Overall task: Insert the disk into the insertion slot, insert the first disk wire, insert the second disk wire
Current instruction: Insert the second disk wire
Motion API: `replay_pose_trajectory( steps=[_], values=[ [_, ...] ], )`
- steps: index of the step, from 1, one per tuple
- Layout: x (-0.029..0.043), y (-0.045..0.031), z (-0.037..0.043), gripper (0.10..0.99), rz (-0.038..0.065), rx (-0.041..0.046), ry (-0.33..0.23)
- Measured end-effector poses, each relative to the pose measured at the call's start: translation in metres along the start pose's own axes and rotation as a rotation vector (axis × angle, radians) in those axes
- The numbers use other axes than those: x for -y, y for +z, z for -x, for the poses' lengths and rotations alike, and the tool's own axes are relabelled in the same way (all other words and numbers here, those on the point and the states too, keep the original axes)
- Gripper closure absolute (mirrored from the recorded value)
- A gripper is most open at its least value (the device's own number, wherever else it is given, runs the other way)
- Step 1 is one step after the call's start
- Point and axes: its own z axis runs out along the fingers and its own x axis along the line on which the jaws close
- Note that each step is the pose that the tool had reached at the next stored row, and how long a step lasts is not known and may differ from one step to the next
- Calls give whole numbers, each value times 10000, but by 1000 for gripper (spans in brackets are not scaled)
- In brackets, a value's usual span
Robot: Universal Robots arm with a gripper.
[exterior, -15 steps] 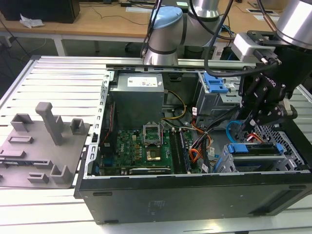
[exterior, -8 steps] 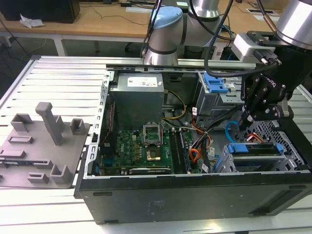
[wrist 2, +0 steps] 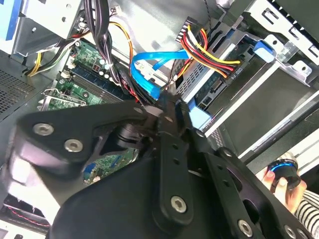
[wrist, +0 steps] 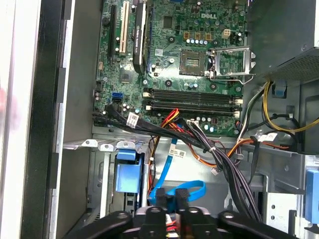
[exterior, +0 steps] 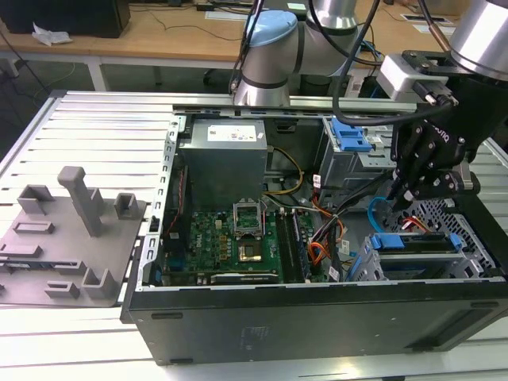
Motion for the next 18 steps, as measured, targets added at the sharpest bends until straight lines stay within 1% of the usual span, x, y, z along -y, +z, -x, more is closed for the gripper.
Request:
replay_pose_trajectory(
  steps=[1, 3, 4, 5, 9, 10, 16, 17, 18],
  values=[
    [0, 0, 0, 847, 0, 0, 0],
    [1, 21, 0, 847, 1, -9, 0],
    [2, 41, 0, 847, 5, -79, 4],
    [3, 44, 0, 847, 7, -107, 5],
    [2, 44, -2, 859, 7, -112, 6],
    [2, 44, -2, 922, 7, -113, 6],
    [2, 44, -5, 925, 8, -119, 6],
    [2, 43, -9, 925, 8, -122, 6],
    [0, 44, -32, 925, 7, -120, 6]
  ],
)
